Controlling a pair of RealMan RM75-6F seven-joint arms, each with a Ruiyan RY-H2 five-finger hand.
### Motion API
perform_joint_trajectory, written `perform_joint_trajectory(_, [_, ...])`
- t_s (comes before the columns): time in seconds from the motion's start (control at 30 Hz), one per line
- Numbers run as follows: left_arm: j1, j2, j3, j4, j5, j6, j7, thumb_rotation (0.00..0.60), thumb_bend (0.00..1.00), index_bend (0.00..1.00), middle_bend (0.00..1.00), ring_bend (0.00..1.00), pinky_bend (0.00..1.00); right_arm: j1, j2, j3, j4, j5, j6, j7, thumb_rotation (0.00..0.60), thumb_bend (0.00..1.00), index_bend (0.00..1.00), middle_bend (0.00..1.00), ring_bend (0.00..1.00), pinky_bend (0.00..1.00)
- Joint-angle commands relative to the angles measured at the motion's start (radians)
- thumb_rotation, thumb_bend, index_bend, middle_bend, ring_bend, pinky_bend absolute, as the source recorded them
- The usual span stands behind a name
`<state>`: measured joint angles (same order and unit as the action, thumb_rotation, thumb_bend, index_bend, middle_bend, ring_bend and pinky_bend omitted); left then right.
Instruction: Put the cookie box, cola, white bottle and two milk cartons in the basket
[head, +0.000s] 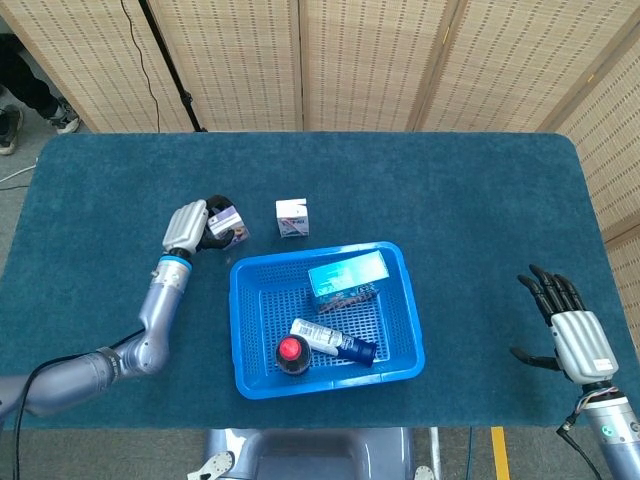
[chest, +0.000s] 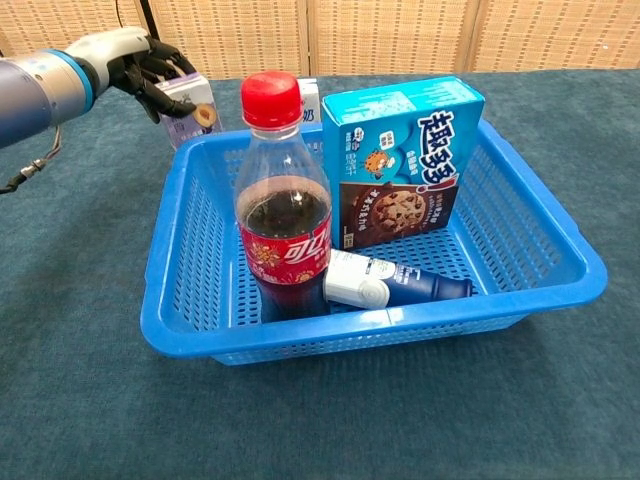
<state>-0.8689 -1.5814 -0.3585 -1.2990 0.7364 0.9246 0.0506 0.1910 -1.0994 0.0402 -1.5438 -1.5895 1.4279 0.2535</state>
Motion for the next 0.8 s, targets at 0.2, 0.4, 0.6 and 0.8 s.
perform_joint_trajectory(0.2, [0.157,0.285,-0.001,-0.402,0.380,0.088,-0.232,0.600,0.45,0.50,0.52,0.52,0.49,0.000,0.001,0.001,-0.005,-0.001,0.002,-0.004,0.600,0.00,0.07,0.00,0.00,0.04])
perform_joint_trajectory(0.4, [0.203,0.359,0.075,-0.522,0.595,0.120,-0.287,0.600,0.44,0.50,0.51,0.52,0.50,0.000,0.001,-0.001,-0.007,-0.004,0.001,-0.004,0.600,0.00,0.07,0.00,0.00,0.04])
perform_joint_trajectory(0.6, [0.200,0.347,0.149,-0.564,0.642,0.087,-0.218,0.600,0.44,0.50,0.51,0.51,0.50,-0.001,0.004,0.000,-0.006,-0.003,0.005,0.003,0.600,0.00,0.07,0.00,0.00,0.04])
perform_joint_trajectory(0.8, [0.190,0.256,0.173,-0.503,0.604,0.078,-0.164,0.600,0.44,0.49,0.50,0.51,0.50,-0.003,0.007,0.001,-0.004,-0.001,0.005,0.011,0.600,0.00,0.07,0.00,0.00,0.04])
